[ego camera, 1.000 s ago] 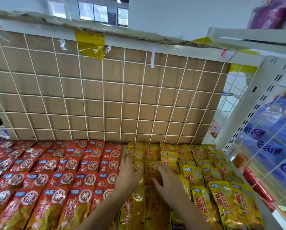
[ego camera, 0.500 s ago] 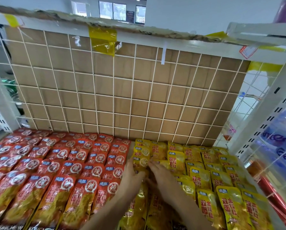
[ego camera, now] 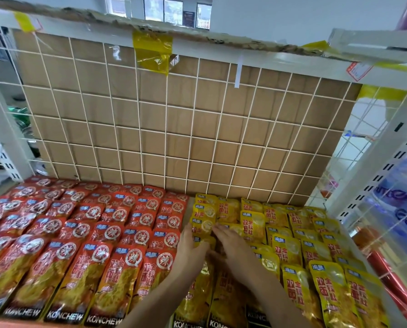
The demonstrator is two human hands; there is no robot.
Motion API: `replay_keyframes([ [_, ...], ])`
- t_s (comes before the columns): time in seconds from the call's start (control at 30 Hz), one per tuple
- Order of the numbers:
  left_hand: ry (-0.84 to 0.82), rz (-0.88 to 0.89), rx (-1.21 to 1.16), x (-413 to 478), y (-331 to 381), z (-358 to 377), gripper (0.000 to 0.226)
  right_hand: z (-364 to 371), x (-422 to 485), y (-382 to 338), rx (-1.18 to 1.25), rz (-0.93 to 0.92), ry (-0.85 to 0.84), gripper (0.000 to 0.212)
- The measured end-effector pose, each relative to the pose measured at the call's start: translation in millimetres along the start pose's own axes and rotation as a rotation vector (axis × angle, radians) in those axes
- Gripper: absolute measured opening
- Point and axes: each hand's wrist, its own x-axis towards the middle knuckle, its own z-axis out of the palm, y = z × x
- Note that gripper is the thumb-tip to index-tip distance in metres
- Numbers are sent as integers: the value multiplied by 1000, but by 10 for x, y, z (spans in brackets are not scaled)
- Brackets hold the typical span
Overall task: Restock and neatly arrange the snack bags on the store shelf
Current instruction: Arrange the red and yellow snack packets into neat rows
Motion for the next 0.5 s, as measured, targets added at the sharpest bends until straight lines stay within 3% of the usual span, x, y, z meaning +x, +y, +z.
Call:
replay_keyframes([
  [0.13, -19, -11, -8, -56, -26, -17, 69, -46, -28, -66, -11, -5, 22, 72],
  [0.5, -24, -2, 34, -239, -56, -15, 73, -29, -151, -99, -77, -24, -7, 79],
])
